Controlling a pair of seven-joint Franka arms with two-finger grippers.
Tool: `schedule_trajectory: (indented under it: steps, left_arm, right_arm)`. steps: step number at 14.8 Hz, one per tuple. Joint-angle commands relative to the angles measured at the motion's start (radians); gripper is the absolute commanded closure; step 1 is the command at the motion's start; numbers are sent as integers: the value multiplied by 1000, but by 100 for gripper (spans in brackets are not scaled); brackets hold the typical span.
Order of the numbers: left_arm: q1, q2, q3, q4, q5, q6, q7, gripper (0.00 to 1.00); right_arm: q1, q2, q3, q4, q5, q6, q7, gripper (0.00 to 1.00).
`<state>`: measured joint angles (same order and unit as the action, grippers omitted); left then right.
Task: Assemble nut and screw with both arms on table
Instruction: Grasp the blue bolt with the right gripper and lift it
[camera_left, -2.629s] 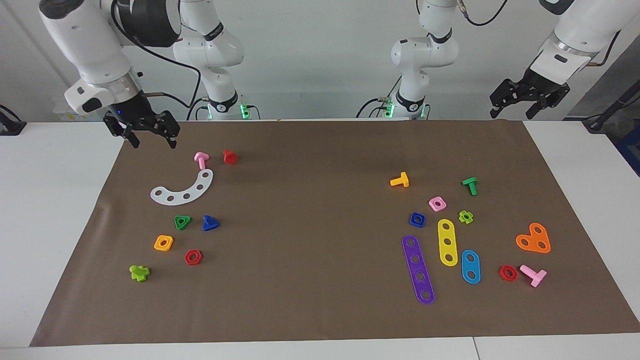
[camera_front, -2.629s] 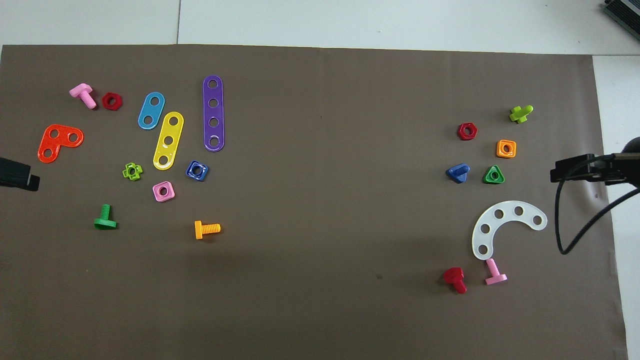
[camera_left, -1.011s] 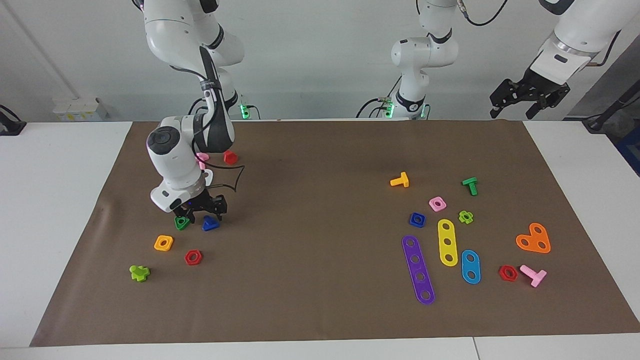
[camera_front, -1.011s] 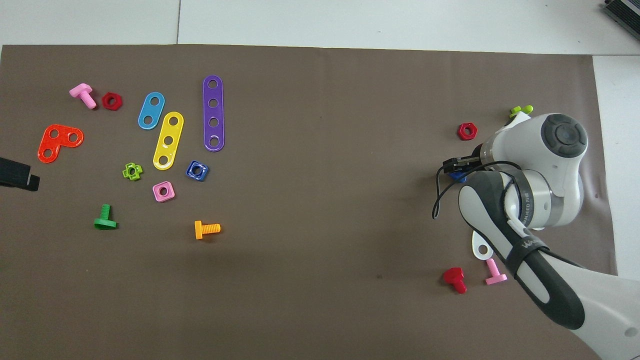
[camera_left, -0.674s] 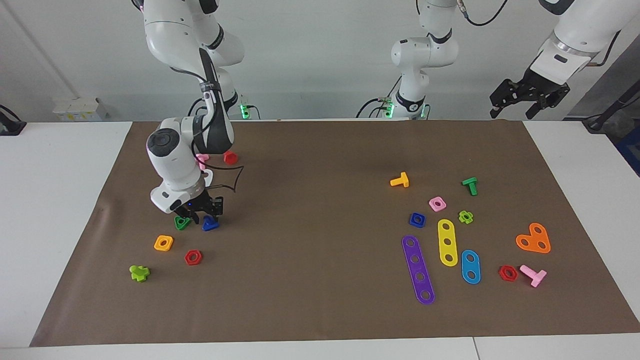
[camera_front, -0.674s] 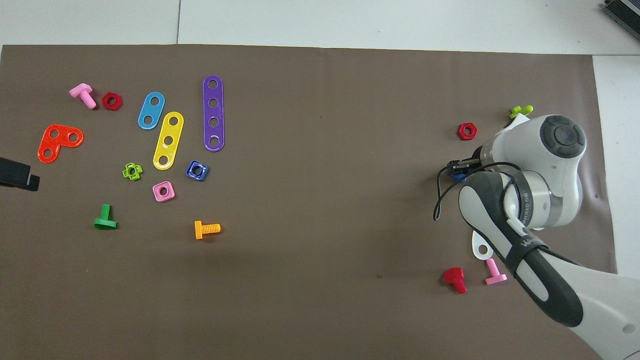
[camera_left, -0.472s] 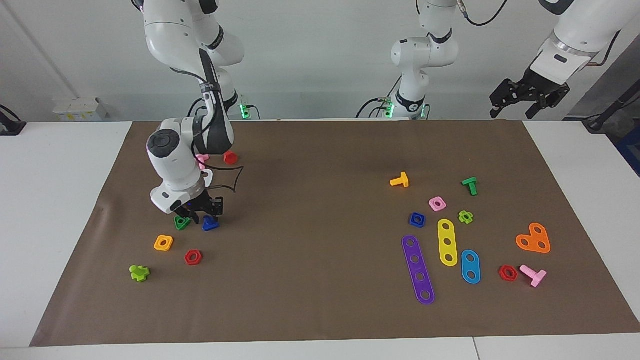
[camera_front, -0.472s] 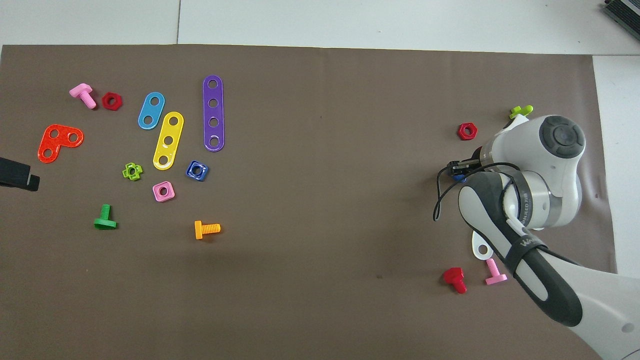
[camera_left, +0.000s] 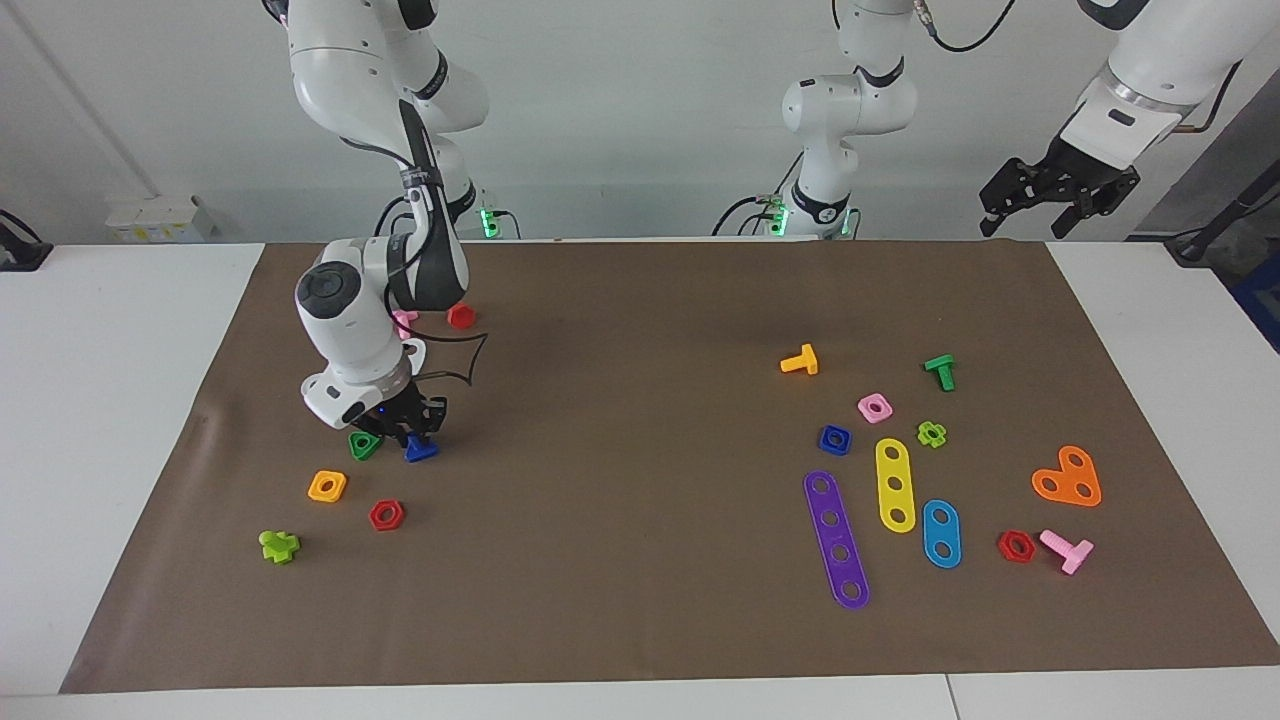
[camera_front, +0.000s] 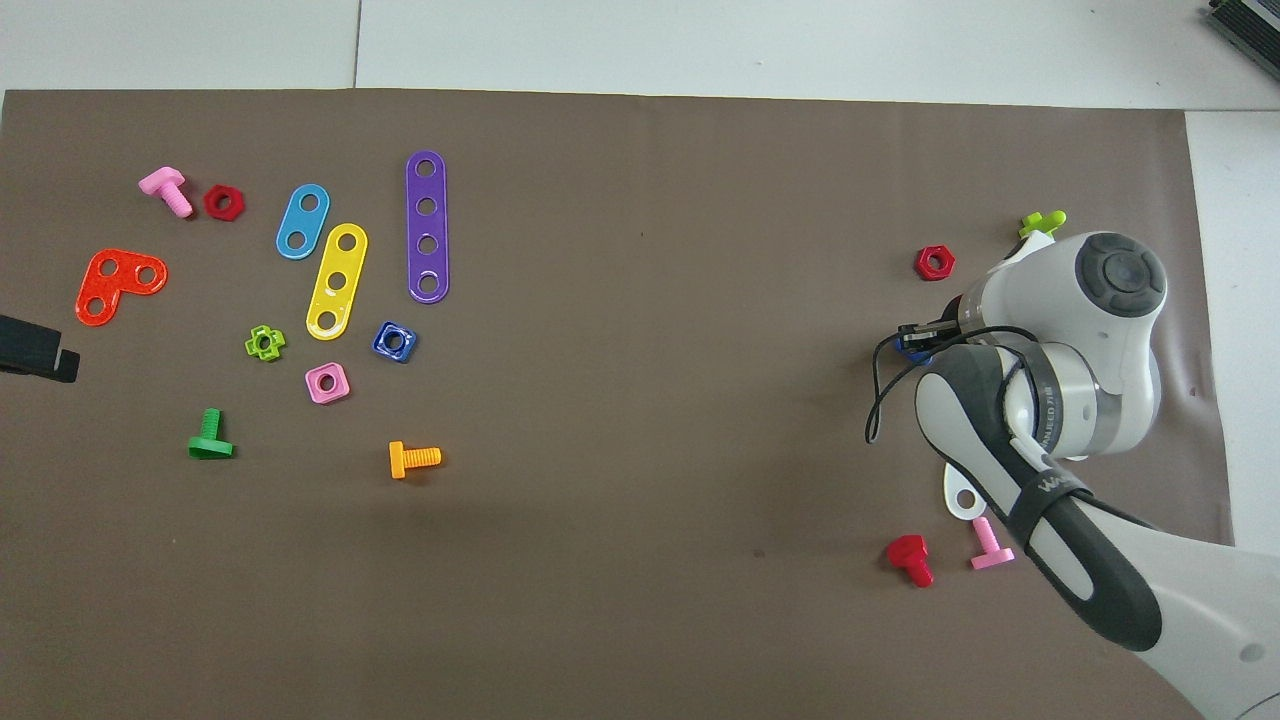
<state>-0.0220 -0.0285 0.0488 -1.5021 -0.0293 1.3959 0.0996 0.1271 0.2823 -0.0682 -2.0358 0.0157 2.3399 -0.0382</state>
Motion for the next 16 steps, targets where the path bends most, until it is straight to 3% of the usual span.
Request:
schedule_trajectory:
  steps: [1,5,11,16]
  left_arm:
    - [11,-30,-4,-33,-15,2,6,0]
    - [11,-30,-4,-33,-17,2,6,0]
    - [11,-30,-4,-33,-17,2,6,0]
    - [11,-30,-4,-33,-17,2,6,0]
  right_arm:
    - [-7,-3,-1,-14,20,24,-52,100]
    - [-6,-14,-1,15,20,-8,-43,100]
    - [11,-68,4,212,20,-284,98,100]
    - [184,-55,11,249,23,-266,247,100]
